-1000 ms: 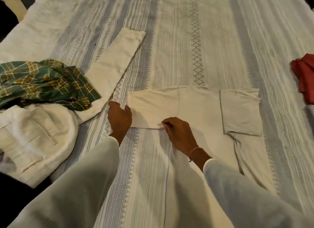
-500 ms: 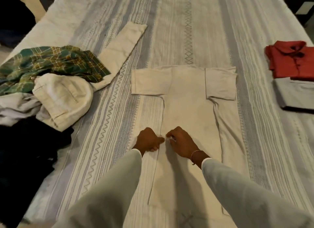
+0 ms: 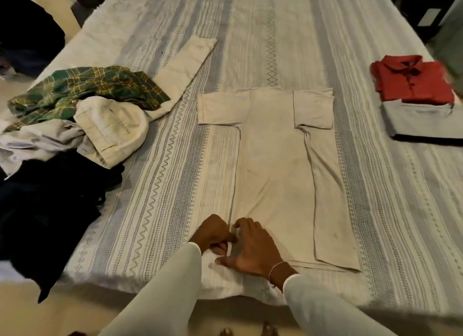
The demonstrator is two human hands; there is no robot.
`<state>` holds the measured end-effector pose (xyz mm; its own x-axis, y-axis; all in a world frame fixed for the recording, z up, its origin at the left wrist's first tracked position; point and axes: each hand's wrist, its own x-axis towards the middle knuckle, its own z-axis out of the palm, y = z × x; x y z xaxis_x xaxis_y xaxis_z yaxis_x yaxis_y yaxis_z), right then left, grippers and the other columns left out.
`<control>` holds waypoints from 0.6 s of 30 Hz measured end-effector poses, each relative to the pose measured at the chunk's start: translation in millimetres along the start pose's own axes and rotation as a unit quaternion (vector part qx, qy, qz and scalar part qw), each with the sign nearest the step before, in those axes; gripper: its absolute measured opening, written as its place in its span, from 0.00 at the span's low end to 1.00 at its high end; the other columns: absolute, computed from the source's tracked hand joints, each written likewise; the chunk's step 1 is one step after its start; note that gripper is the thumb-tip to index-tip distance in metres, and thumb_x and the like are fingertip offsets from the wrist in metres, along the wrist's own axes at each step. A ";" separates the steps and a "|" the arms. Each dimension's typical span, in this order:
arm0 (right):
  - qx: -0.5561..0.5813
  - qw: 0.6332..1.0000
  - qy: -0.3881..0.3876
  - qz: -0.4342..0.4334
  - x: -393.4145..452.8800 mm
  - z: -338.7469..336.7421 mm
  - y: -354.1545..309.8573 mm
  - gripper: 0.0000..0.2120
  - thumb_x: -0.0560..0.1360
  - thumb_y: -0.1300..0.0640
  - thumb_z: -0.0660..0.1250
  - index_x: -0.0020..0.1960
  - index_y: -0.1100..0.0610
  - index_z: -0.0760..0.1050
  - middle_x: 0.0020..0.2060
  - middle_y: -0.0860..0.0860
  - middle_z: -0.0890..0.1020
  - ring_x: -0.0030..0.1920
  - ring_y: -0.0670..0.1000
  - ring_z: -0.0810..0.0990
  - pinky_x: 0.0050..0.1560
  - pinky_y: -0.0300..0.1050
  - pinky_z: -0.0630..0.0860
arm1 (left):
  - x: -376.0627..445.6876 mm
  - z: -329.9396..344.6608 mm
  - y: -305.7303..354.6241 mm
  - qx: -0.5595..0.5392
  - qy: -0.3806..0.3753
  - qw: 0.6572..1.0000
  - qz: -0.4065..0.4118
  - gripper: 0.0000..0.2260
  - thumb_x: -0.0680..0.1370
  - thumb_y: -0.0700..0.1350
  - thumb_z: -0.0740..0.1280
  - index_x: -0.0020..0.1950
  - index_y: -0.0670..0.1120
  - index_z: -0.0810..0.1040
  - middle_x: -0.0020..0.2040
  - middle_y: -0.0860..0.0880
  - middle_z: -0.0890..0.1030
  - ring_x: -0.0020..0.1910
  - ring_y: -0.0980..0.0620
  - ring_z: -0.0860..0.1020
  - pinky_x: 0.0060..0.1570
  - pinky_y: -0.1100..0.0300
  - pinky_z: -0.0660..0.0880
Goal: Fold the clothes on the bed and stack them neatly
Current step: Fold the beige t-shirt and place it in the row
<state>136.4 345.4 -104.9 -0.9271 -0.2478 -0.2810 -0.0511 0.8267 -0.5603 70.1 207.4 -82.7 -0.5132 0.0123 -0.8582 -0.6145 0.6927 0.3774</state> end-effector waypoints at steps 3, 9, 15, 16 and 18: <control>-0.030 0.999 0.045 0.003 -20.1 28.0 -13.0 0.29 0.71 0.33 0.67 0.62 0.53 0.69 0.54 0.50 0.77 0.50 0.52 0.76 0.50 0.44 0.76 | -6.6 0.1 -13.2 -0.024 -0.017 1.000 0.001 0.09 0.79 0.42 0.71 0.45 0.36 0.79 0.34 0.42 0.79 0.28 0.50 0.78 0.30 0.60 0.79; -0.052 0.984 0.173 -0.002 -29.7 44.5 -23.7 0.11 0.71 0.52 0.74 0.46 0.51 0.73 0.35 0.48 0.79 0.31 0.50 0.77 0.30 0.43 0.73 | -13.7 -5.3 -25.6 -0.040 -0.036 0.999 0.009 0.06 0.78 0.38 0.69 0.42 0.38 0.79 0.35 0.41 0.78 0.28 0.49 0.75 0.29 0.59 0.75; 0.008 0.987 0.159 0.007 -20.1 42.1 -19.7 0.06 0.79 0.52 0.67 0.49 0.55 0.77 0.42 0.53 0.81 0.40 0.53 0.78 0.38 0.45 0.73 | -9.2 -18.2 -11.9 -0.034 -0.009 0.999 0.007 0.07 0.75 0.43 0.68 0.43 0.40 0.81 0.34 0.43 0.80 0.31 0.48 0.77 0.31 0.60 0.74; 0.028 0.988 0.153 0.017 -19.9 42.6 -19.0 0.08 0.81 0.51 0.64 0.50 0.55 0.77 0.44 0.53 0.81 0.41 0.53 0.78 0.41 0.44 0.73 | -3.8 -18.7 -8.1 -0.053 0.014 0.998 0.015 0.08 0.74 0.44 0.68 0.42 0.40 0.81 0.33 0.43 0.80 0.30 0.48 0.77 0.30 0.60 0.73; 0.084 0.981 0.169 0.053 -22.0 39.8 -20.8 0.09 0.81 0.48 0.64 0.50 0.54 0.76 0.43 0.50 0.80 0.41 0.49 0.76 0.41 0.38 0.69 | 8.3 -15.9 1.4 -0.093 0.075 0.992 0.041 0.10 0.73 0.46 0.71 0.41 0.38 0.81 0.31 0.43 0.81 0.28 0.47 0.78 0.29 0.60 0.73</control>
<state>172.7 313.6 -118.0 -0.9955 0.0404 -0.0862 0.0879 0.7373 -0.6698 55.5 197.0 -83.8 -0.6413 -0.0536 -0.7654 -0.6597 0.5480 0.5143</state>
